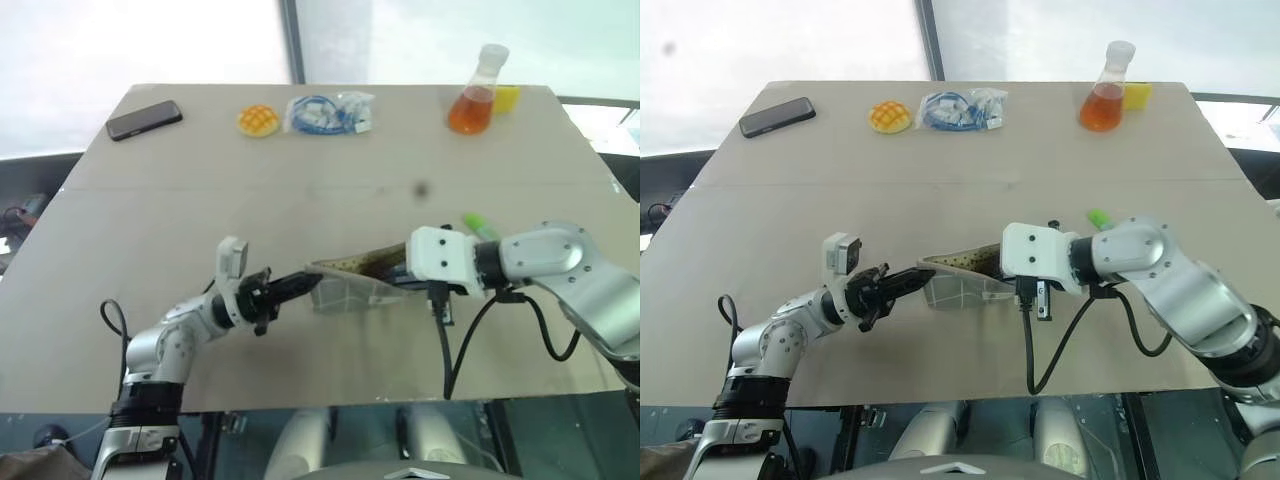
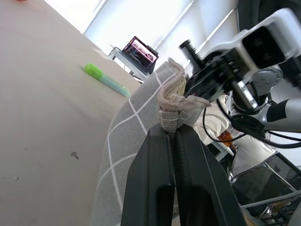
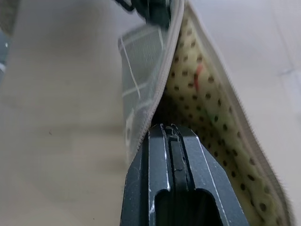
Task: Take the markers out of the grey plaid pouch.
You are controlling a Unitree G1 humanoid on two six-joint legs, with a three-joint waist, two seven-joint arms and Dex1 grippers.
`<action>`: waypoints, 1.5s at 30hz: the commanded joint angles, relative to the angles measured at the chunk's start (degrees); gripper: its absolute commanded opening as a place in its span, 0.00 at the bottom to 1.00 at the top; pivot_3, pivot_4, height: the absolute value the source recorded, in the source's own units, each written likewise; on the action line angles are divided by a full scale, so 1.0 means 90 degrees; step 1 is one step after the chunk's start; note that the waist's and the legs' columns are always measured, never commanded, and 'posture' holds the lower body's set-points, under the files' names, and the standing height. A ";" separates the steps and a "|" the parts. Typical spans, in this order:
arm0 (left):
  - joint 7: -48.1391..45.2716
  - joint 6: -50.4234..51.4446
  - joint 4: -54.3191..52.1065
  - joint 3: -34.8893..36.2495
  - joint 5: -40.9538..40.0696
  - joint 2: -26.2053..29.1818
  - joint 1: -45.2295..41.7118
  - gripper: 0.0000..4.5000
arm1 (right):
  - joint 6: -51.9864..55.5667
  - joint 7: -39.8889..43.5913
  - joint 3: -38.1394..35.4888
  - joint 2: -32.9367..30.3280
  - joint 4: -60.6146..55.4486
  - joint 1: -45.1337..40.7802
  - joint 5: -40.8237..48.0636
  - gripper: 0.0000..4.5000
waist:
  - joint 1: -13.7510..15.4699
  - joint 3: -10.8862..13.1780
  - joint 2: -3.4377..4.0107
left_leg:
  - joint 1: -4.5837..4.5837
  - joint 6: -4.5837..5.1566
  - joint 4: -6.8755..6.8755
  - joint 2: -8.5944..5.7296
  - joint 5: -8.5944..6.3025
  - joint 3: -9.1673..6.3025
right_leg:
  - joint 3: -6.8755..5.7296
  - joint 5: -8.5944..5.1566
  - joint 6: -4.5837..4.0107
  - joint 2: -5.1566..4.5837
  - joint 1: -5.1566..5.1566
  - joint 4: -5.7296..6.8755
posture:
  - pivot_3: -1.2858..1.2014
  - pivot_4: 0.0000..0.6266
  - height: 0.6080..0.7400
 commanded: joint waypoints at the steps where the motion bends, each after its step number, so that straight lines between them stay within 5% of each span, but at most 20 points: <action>1: -0.0079 -0.0107 -0.0138 0.0038 -0.0009 -0.0009 0.0095 0.00 | -0.0636 -0.0166 0.0567 0.0092 0.0898 -0.0187 -0.0912 0.02 | -0.0009 0.0000 0.0000 | 0.0000 0.0000 0.0002 -0.0002 0.0000 0.0001 | 0.0000 0.0000 0.0000 0.0000 0.0000 0.0002 | 0.52 0.24 1.00; 6: -0.0080 -0.0191 -0.0152 0.0004 0.0048 -0.0045 0.0178 0.00 | -0.1706 -0.0299 0.1329 0.0719 0.2120 -0.0553 -0.1972 0.02 | -0.0052 -0.0001 -0.0001 | 0.0008 -0.0001 0.0005 0.0004 0.0001 0.0003 | 0.0006 0.0000 -0.0001 0.0009 0.0000 0.0016 | 0.52 0.24 1.00; 12: -0.0087 -0.0254 -0.0170 0.0019 0.0058 -0.0031 0.0290 0.00 | -0.2455 -0.0734 0.1500 0.1195 0.2574 -0.0501 -0.2936 0.58 | -0.0052 -0.0011 -0.0011 | 0.0013 -0.0002 0.0005 0.0004 0.0001 0.0001 | 0.0009 0.0000 -0.0001 0.0012 0.0000 0.0025 | 0.52 0.24 1.00; 24: -0.0059 -0.0386 -0.0343 -0.0097 0.0120 -0.0153 0.0408 0.00 | -0.3221 -0.0127 0.2309 0.2040 0.4791 -0.0259 -0.4211 0.58 | -0.0065 -0.0138 -0.0046 | 0.0202 -0.0038 -0.0022 0.0097 -0.0022 0.0087 | 0.0033 -0.0030 -0.0010 0.0014 0.0128 0.0056 | 0.52 0.24 1.00; 27: -0.0005 -0.0483 -0.0274 -0.0038 0.0171 -0.0193 0.0395 0.00 | -0.3219 -0.0025 0.1970 0.1917 0.4613 -0.0190 -0.4123 0.38 | -0.0052 -0.0158 -0.0046 | 0.0218 -0.0045 -0.0027 0.0109 -0.0027 0.0084 | 0.0034 -0.0032 -0.0013 0.0010 0.0137 0.0052 | 0.52 0.24 1.00; 30: 0.0082 -0.0561 -0.0198 0.0022 0.0196 -0.0238 0.0393 0.00 | -0.3023 0.0077 0.1422 0.1719 0.3891 0.0074 -0.3874 0.02 | -0.0032 -0.0149 -0.0033 | 0.0195 -0.0045 -0.0027 0.0101 -0.0027 0.0086 | 0.0053 -0.0032 -0.0013 0.0000 0.0123 0.0039 | 0.52 0.24 1.00; 37: 0.0205 -0.0645 0.0244 0.0179 0.0228 -0.0295 0.0206 0.00 | -0.2123 0.0488 0.0255 0.1133 0.2226 0.0440 -0.3212 0.01 | 0.0053 -0.0121 0.0010 | 0.0078 -0.0014 -0.0031 0.0096 -0.0007 0.0083 | 0.0017 0.0002 -0.0016 0.0015 0.0012 0.0028 | 0.52 0.24 1.00; 45: 0.0018 -0.0671 0.0672 0.0158 0.0326 -0.0208 -0.0080 0.00 | -0.1696 0.0477 0.0042 0.1047 0.1911 0.0388 -0.2948 0.01 | 0.0087 -0.0086 0.0011 | 0.0077 -0.0016 -0.0042 0.0096 -0.0009 0.0095 | 0.0015 -0.0012 0.0003 0.0014 0.0015 0.0008 | 0.52 0.24 1.00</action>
